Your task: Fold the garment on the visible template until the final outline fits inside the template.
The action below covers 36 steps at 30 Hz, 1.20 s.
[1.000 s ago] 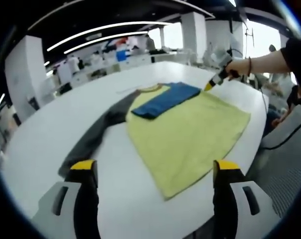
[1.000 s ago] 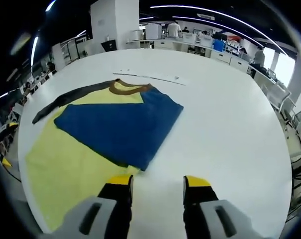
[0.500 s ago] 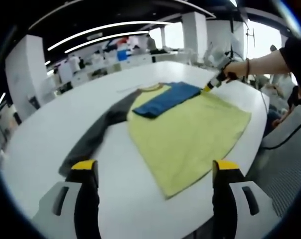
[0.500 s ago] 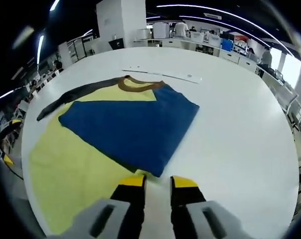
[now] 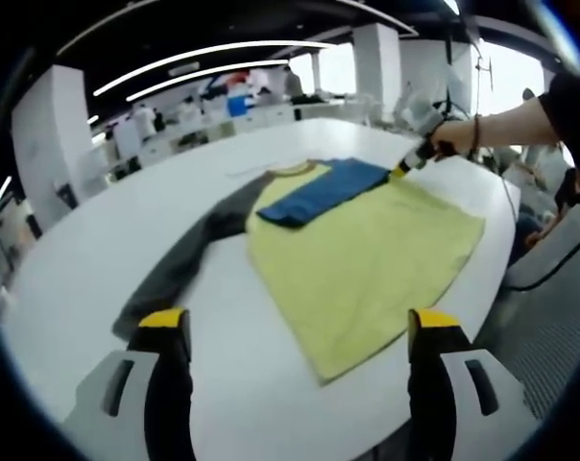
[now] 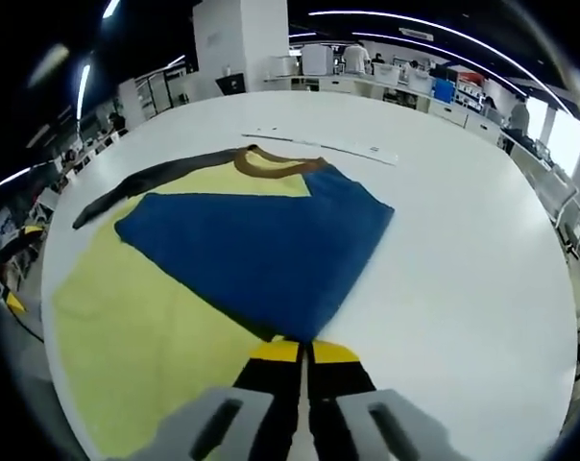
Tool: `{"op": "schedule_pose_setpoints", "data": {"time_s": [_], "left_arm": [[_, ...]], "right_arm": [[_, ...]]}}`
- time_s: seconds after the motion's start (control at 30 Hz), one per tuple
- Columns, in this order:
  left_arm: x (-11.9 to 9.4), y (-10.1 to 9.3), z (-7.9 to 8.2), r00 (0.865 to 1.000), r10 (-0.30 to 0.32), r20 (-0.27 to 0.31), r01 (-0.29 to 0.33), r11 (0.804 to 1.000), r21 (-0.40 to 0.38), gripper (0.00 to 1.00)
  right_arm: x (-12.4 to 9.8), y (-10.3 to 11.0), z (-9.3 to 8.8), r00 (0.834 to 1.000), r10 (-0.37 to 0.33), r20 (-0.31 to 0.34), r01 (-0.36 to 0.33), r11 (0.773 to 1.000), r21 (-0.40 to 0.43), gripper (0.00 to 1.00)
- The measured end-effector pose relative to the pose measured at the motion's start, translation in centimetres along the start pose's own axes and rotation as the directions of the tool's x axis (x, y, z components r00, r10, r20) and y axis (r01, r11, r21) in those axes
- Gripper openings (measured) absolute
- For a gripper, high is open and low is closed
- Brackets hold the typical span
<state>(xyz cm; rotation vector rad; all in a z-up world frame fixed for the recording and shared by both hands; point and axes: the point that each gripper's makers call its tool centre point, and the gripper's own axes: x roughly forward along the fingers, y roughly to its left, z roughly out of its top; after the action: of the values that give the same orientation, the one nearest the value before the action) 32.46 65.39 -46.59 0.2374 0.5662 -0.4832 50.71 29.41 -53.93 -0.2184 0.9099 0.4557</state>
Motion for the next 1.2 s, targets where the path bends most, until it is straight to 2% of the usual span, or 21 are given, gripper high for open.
{"op": "schedule_pose_setpoints", "data": {"time_s": [0.1,0.27,0.33,0.37,0.5,0.6,0.7,0.83,1.07,1.2], "left_arm": [[0.0,0.1,-0.1,1.0,0.001,-0.001,-0.001,1.0,0.002,0.9],[0.1,0.0,-0.1,1.0,-0.003,-0.002,0.003,1.0,0.005,0.9],[0.1,0.0,-0.1,1.0,-0.005,-0.002,0.005,1.0,0.005,0.9],[0.1,0.1,-0.1,1.0,-0.006,-0.002,0.006,1.0,0.005,0.9],[0.2,0.1,-0.3,1.0,-0.008,-0.005,0.008,1.0,0.005,0.9],[0.1,0.0,-0.2,1.0,-0.006,-0.006,0.006,1.0,0.006,0.9],[0.1,0.0,-0.3,1.0,-0.004,-0.008,0.004,1.0,0.003,0.9],[0.1,0.1,-0.3,1.0,-0.003,-0.009,0.003,1.0,0.001,0.89],[0.0,0.4,-0.5,1.0,0.005,-0.019,-0.005,1.0,-0.002,0.88],[0.0,0.4,-0.6,1.0,0.007,-0.024,-0.007,1.0,-0.001,0.88]], "right_arm": [[-0.4,-0.8,-0.2,1.0,-0.018,-0.004,0.018,1.0,-0.019,0.0],[-0.8,-1.3,-0.5,1.0,-0.015,-0.003,0.015,1.0,-0.002,0.0],[-0.9,-0.8,-0.6,1.0,0.018,-0.002,-0.018,0.999,0.039,0.0],[-1.0,-0.6,-0.7,1.0,0.026,0.002,-0.026,0.995,0.091,0.0],[-0.7,-0.2,-0.7,0.999,0.047,0.007,-0.048,0.994,0.1,0.0],[-0.5,0.5,-0.1,0.997,0.07,0.033,-0.074,0.987,0.143,0.05],[-0.4,0.6,0.1,0.997,0.066,0.036,-0.069,0.991,0.117,0.05],[0.3,0.9,0.5,0.995,0.078,0.056,-0.086,0.982,0.167,0.05],[0.5,1.6,1.0,0.994,0.079,0.076,-0.089,0.985,0.151,0.0],[0.2,0.7,0.7,0.998,0.039,0.055,-0.045,0.992,0.12,0.0]]}}
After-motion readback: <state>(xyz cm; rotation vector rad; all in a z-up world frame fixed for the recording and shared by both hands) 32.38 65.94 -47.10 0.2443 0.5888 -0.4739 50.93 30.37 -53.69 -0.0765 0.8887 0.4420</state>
